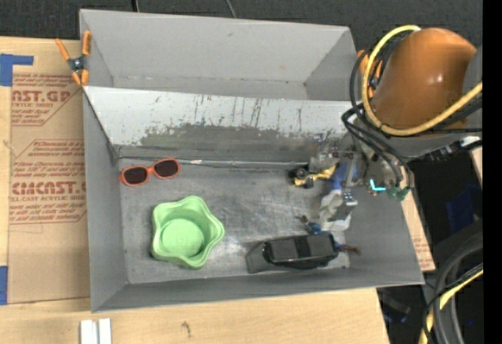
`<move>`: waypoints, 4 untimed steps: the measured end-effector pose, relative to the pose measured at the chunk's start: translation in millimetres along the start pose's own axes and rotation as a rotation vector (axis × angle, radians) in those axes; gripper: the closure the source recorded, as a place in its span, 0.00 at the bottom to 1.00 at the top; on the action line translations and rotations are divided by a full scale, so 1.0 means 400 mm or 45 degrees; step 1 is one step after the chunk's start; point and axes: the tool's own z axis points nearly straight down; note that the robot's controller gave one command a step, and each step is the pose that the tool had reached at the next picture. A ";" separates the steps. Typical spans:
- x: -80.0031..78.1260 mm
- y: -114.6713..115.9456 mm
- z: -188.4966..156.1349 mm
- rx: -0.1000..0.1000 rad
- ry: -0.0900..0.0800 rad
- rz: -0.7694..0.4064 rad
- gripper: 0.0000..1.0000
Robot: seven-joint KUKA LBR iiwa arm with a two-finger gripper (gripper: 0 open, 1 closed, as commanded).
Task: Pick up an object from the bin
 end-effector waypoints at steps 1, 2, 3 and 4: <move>-0.004 0.000 -0.009 0.001 -0.010 -0.001 0.00; 0.020 -0.020 0.134 0.002 -0.013 -0.141 0.00; 0.071 -0.106 0.207 0.002 -0.008 -0.370 0.00; 0.072 -0.064 0.262 -0.001 -0.005 -0.274 0.00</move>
Offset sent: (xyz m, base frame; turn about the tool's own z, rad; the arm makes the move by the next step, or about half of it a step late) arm -0.0300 -0.0253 -0.1724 -0.3319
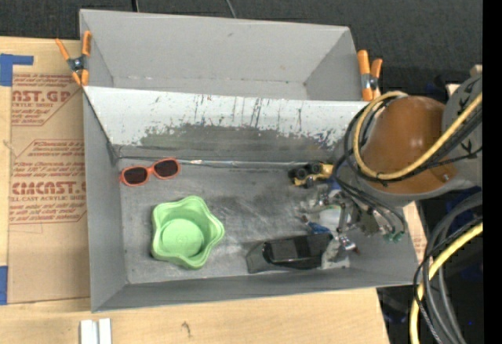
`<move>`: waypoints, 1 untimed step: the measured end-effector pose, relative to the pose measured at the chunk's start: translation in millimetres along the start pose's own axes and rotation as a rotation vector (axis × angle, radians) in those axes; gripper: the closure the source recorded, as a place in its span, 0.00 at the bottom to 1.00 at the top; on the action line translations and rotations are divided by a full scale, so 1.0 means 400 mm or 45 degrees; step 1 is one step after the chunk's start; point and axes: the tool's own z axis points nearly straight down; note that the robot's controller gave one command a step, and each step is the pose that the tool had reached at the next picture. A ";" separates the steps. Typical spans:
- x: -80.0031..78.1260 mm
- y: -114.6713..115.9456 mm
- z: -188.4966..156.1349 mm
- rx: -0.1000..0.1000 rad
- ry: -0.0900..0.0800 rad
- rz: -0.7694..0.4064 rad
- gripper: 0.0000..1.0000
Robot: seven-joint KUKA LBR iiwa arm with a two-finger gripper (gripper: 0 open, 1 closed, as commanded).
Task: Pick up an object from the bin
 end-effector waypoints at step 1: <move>-0.021 -0.024 0.156 0.016 -0.041 -0.100 0.00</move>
Offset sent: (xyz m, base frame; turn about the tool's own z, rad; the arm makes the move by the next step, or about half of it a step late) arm 0.0004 0.0096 -0.0679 0.0266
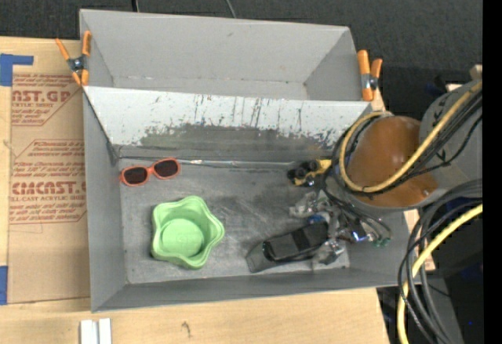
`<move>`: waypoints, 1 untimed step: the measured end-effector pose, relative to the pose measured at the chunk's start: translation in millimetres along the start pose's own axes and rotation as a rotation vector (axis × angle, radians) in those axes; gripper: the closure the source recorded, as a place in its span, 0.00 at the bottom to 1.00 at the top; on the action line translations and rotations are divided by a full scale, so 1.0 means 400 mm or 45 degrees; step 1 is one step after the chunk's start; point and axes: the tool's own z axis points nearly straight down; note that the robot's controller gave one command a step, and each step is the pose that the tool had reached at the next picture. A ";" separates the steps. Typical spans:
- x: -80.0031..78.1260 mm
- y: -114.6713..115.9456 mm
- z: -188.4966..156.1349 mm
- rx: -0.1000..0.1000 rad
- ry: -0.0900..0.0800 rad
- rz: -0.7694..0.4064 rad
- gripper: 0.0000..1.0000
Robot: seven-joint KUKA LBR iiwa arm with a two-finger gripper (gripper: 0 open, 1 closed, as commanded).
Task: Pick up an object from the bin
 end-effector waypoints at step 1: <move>0.007 0.029 0.000 0.005 0.031 0.138 1.00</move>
Offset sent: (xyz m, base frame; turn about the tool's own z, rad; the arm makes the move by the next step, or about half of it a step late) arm 0.0000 0.0000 0.0000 0.0000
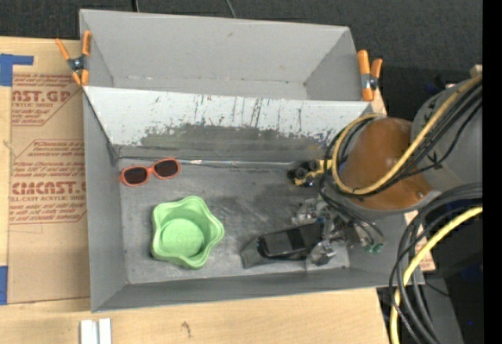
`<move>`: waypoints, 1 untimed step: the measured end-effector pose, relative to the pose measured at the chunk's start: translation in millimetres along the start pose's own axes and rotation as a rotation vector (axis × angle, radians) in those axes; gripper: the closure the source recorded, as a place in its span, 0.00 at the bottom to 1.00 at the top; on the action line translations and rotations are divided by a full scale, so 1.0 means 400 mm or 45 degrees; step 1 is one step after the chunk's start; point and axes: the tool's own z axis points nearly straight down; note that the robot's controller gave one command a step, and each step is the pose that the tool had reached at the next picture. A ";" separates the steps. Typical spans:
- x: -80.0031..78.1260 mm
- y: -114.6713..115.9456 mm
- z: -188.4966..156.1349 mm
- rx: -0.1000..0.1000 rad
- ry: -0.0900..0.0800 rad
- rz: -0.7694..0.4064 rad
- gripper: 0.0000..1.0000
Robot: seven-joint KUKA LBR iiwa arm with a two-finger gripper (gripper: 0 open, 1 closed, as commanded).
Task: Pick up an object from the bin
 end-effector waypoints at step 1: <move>0.000 0.000 0.000 0.000 0.000 0.000 1.00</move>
Offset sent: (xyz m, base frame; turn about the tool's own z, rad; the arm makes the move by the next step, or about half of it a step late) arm 0.0001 0.0001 0.0479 0.0000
